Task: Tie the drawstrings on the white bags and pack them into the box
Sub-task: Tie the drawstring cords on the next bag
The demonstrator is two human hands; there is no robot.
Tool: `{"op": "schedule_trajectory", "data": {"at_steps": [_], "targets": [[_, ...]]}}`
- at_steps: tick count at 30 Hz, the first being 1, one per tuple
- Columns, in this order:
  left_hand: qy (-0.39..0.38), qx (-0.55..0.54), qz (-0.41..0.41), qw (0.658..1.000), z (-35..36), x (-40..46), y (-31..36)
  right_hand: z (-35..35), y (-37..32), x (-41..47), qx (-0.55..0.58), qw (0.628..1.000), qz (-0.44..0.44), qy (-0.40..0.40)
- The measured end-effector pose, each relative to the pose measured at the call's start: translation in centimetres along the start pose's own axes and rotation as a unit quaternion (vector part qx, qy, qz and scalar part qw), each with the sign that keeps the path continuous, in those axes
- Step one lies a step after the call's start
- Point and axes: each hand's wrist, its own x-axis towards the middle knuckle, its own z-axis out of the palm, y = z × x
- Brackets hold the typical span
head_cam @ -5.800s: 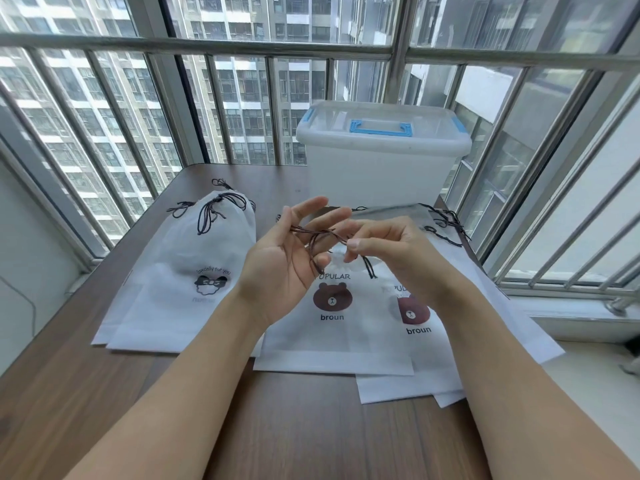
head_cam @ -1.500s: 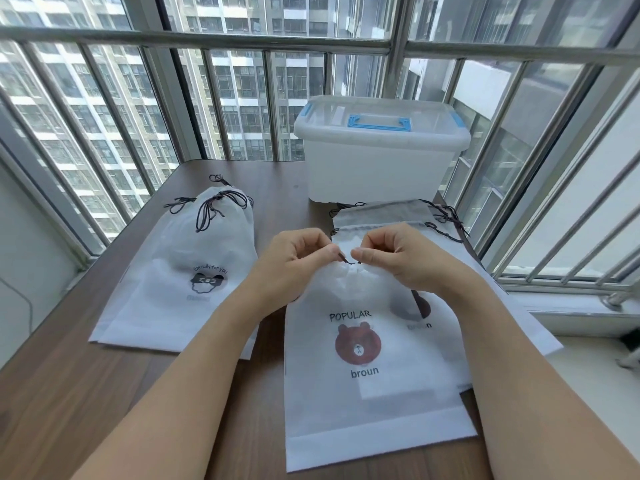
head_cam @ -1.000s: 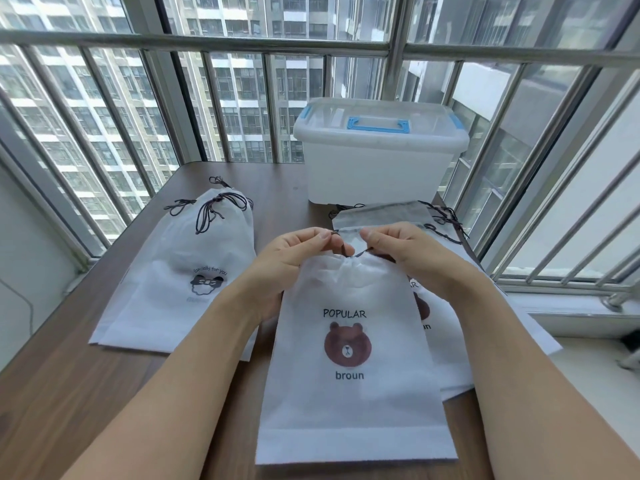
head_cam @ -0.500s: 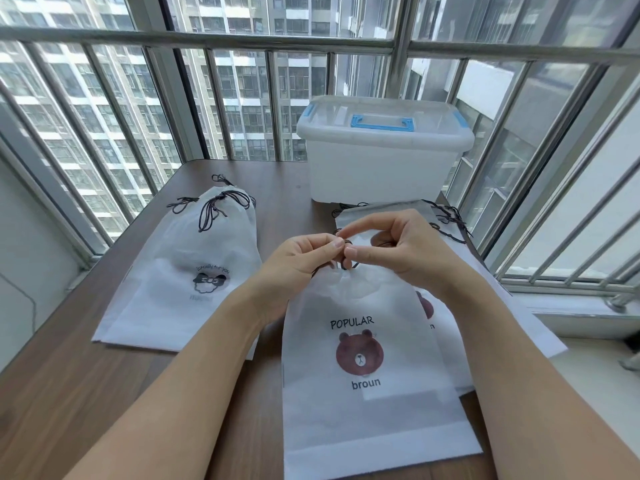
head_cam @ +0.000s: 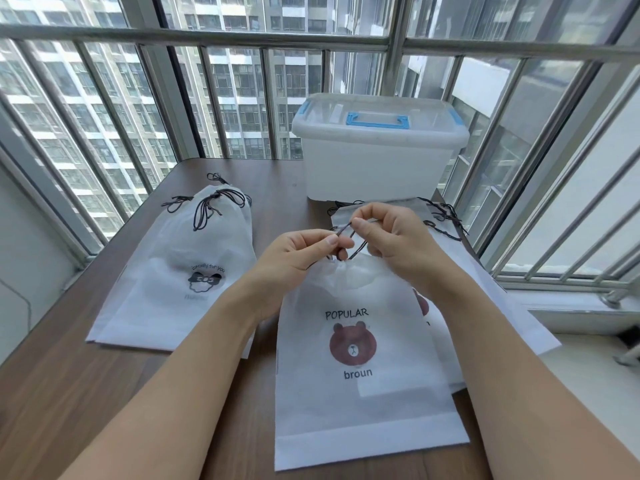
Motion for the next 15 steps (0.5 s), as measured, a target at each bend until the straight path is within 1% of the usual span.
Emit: {"op": "schedule_trajectory", "data": {"at_steps": [1,2,4,6,7,9,11,13,15], "targets": [[0.004,-0.002,0.0,1.0,0.0,0.0,0.0,-0.1,0.0,0.0,0.036,0.999,0.016,-0.011],[0.004,-0.003,-0.001,1.0,0.0,0.0,0.0,-0.3,0.0,0.0,0.048,0.998,0.026,-0.023],[-0.003,-0.001,-0.002,1.0,-0.1,-0.2,0.0,-0.6,-0.1,-0.3,0.028,0.997,0.027,-0.061],[-0.013,0.009,0.0,1.0,-0.2,-0.3,0.0,-0.8,-0.3,-0.6,0.016,0.996,0.005,-0.093],[-0.017,0.008,-0.001,1.0,-0.1,-0.3,0.0,-0.7,-0.6,-0.7,0.017,0.996,-0.004,-0.092],[-0.024,-0.002,-0.004,1.0,0.0,-0.3,0.0,-0.3,-0.9,-0.6,0.022,0.998,-0.001,-0.058],[-0.027,-0.015,-0.005,1.0,0.0,-0.3,0.0,0.3,-0.9,-0.3,0.056,0.998,0.03,-0.018],[-0.03,-0.014,-0.006,0.999,0.0,-0.4,0.2,0.7,-0.9,-0.2,0.113,0.991,0.069,-0.009],[-0.028,-0.009,-0.004,1.0,0.0,-0.4,0.3,0.9,-0.7,0.0,0.142,0.984,0.103,0.006]]}}
